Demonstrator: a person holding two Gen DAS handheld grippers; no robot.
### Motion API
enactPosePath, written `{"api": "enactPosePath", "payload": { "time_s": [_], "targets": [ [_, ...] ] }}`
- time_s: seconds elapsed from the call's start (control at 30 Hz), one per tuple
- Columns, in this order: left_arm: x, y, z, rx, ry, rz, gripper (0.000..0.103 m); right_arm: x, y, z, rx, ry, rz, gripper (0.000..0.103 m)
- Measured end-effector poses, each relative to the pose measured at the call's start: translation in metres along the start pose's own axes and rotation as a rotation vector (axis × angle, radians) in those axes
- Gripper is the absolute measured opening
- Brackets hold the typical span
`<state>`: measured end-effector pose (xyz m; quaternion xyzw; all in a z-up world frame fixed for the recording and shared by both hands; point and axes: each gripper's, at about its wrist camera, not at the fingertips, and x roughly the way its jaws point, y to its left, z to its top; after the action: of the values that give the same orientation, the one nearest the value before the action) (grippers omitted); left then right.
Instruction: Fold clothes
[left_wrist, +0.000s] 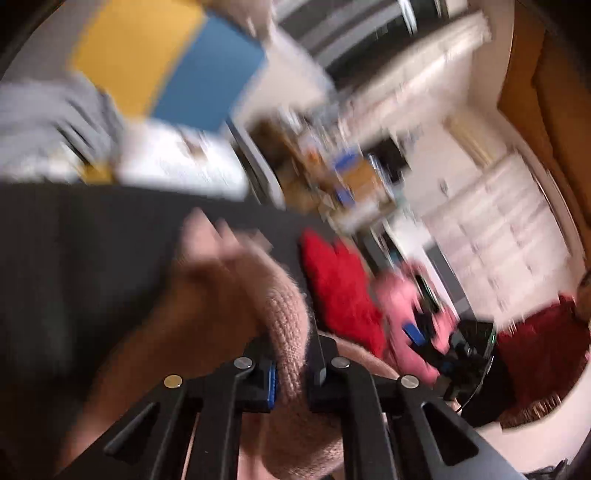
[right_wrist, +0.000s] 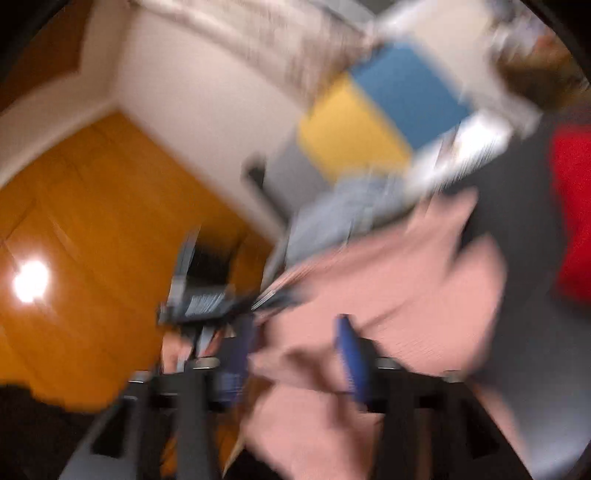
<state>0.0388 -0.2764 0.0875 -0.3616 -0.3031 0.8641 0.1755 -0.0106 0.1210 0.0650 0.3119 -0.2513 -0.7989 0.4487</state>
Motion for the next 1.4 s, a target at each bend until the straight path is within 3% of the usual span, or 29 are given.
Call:
{"api": "enactPosePath", "payload": {
  "time_s": [0.07,0.1,0.2,0.27,0.33,0.5,0.6,0.73,0.9,1.0,1.1,1.2,1.3,1.4],
  "targets": [
    [-0.050,0.026,0.010,-0.028,-0.067,0.094,0.009,-0.029,-0.005,0.021,-0.026,-0.116,-0.108,0.099],
    [-0.072,0.040,0.013,-0.045,-0.090,0.143,0.009,-0.028,-0.010,0.020,-0.024,-0.098,-0.149,0.099],
    [-0.126,0.085,0.013,-0.112,-0.114,0.302,0.009,-0.009,-0.029,-0.008,-0.004,0.059,-0.272,0.098],
    [-0.155,0.112,0.009,-0.152,-0.131,0.394,0.003,0.028,-0.044,-0.039,0.004,0.197,-0.325,0.095],
    [-0.178,0.137,0.003,-0.185,-0.154,0.482,0.000,0.058,-0.052,-0.060,0.015,0.279,-0.319,0.089],
    [-0.213,0.165,-0.010,-0.202,-0.197,0.622,0.000,0.122,-0.028,-0.067,-0.072,0.354,-0.233,0.088],
    [-0.196,0.151,-0.026,-0.102,-0.128,0.526,0.010,0.169,-0.014,-0.062,-0.129,0.397,-0.217,0.088],
    [-0.135,0.117,-0.056,0.037,-0.001,0.382,0.021,0.187,-0.023,-0.080,-0.131,0.469,-0.269,0.088],
    [-0.037,0.123,-0.072,0.053,0.179,0.409,0.022,0.167,-0.021,-0.094,-0.111,0.476,-0.268,0.089],
    [-0.001,0.166,-0.073,-0.032,0.283,0.507,0.022,0.168,-0.020,-0.100,-0.154,0.492,-0.265,0.089],
    [-0.001,0.193,-0.064,-0.052,0.275,0.511,0.011,0.174,-0.022,-0.104,-0.273,0.495,-0.325,0.089],
    [0.001,0.204,-0.053,0.044,0.267,0.663,0.007,0.178,-0.034,-0.096,-0.416,0.502,-0.451,0.089],
    [0.012,0.206,-0.041,0.159,0.241,0.833,0.007,0.191,-0.054,-0.073,-0.441,0.507,-0.504,0.090],
    [0.023,0.213,-0.021,0.172,0.212,0.938,0.007,0.206,-0.073,-0.051,-0.471,0.500,-0.568,0.094]
  ]
}}
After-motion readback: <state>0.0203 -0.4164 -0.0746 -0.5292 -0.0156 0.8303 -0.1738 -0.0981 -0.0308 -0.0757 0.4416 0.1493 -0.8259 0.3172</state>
